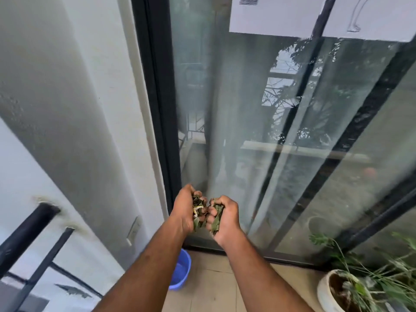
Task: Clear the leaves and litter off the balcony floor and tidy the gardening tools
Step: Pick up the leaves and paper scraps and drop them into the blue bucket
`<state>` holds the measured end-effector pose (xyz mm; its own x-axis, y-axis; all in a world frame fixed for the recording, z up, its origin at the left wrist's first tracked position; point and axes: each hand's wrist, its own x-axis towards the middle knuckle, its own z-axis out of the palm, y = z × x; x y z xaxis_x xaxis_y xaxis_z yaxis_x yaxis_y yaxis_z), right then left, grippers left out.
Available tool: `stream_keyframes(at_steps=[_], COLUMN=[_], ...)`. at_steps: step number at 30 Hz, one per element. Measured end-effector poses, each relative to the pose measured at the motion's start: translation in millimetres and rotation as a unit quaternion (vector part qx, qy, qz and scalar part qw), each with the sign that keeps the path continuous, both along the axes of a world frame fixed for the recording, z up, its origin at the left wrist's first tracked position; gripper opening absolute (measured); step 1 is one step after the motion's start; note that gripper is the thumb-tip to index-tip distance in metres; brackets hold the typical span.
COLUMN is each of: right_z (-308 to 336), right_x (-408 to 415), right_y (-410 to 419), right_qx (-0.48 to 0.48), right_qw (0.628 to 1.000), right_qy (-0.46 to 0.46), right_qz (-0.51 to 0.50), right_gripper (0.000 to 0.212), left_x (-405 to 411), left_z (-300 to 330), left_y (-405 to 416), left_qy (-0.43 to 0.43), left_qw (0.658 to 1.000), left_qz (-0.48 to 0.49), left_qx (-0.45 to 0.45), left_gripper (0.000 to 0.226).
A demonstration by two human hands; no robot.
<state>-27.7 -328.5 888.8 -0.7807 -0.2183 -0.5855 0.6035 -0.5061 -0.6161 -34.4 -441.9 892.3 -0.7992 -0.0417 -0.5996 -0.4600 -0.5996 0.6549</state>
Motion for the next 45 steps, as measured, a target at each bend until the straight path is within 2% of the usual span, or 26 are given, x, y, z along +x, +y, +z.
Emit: stream_keyframes(at_steps=[13, 26, 33, 40, 45], right_z=[-6, -17, -12, -11, -27], right_x=[-49, -73, -96, -108, -107], right_y=[-69, -87, -96, -99, -106], right_qx=[-0.010, 0.025, 0.033, 0.012, 0.021], right_qw=[1.000, 0.999, 0.999, 0.999, 0.997], right_qy=[-0.015, -0.029, -0.011, -0.019, -0.034], right_qz=[-0.026, 0.019, 0.025, 0.049, 0.068], right_gripper=[0.032, 0.026, 0.018, 0.024, 0.028], left_x=[-50, -64, -81, -89, -88], left_z=[4, -6, 7, 9, -15], left_y=[-63, -82, -87, -89, -99], left_qy=[0.004, -0.010, -0.007, -0.005, -0.028], left_qw=[1.000, 0.999, 0.998, 0.997, 0.995], left_qz=[-0.020, 0.034, 0.062, 0.073, 0.090], left_qx=[-0.005, 0.017, 0.015, 0.012, 0.011], left_gripper=[0.023, 0.014, 0.020, 0.019, 0.014])
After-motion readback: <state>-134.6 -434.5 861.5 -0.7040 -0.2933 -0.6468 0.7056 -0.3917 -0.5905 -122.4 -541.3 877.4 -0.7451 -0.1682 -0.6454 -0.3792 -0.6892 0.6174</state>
